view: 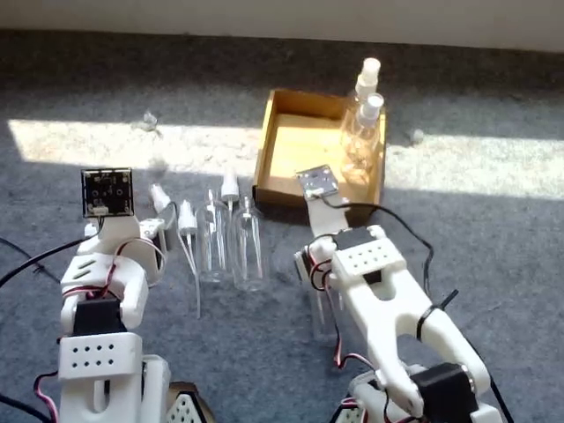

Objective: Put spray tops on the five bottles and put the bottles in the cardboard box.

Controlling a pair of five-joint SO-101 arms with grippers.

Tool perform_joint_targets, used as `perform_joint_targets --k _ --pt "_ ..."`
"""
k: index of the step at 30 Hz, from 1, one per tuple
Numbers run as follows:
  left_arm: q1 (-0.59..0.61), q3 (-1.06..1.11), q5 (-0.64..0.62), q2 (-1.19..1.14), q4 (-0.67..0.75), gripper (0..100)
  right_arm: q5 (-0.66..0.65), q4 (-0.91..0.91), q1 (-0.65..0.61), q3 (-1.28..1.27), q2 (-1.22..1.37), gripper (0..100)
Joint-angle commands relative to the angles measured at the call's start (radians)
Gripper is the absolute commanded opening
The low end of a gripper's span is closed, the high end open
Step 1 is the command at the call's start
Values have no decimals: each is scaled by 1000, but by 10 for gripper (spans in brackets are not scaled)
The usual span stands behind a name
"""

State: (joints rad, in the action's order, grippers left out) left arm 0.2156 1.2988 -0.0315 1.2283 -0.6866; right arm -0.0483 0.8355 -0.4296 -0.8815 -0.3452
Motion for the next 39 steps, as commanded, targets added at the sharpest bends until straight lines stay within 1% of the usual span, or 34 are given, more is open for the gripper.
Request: perform_joint_targets --k 1,3,5,6,8,10,13,17,20,23,26,31,33,37,39 --pt "13 -128 -12 7 -101 234 -3 -7 16 2 -193 67" --pt "13 -177 15 7 -164 234 -5 -5 22 -25 -311 65" --pt "13 -237 38 -12 -235 234 -40 -12 19 -67 -443 30" --pt "13 -272 46 -35 -264 234 -49 -12 16 -84 -501 5" --pt "13 -340 69 -116 -308 234 -54 -12 18 -127 -610 6" --pt "13 -421 91 -243 -334 234 -57 -25 21 -180 -707 5" --pt "15 -573 92 -486 -365 234 -57 -94 18 -309 -831 5" --pt "15 -846 84 -831 -446 234 -57 -208 16 -492 -960 5" --pt "15 -1038 17 -1055 -494 234 -57 -259 16 -585 -1043 5" --pt "15 -1181 -68 -1245 -505 234 -57 -263 16 -639 -1121 5" --pt "15 -1285 -170 -1399 -499 234 -57 -262 16 -661 -1184 5" --pt "15 -1391 -322 -1583 -497 234 -58 -262 16 -700 -1237 5" --pt "16 -1419 -328 -1633 -497 232 -58 -262 16 -700 -1241 5" --pt "31 -1451 -330 -1710 -497 189 -58 -262 16 -700 -1241 5" --pt "42 -1468 -330 -1736 -497 191 -58 -262 16 -700 -1241 5"
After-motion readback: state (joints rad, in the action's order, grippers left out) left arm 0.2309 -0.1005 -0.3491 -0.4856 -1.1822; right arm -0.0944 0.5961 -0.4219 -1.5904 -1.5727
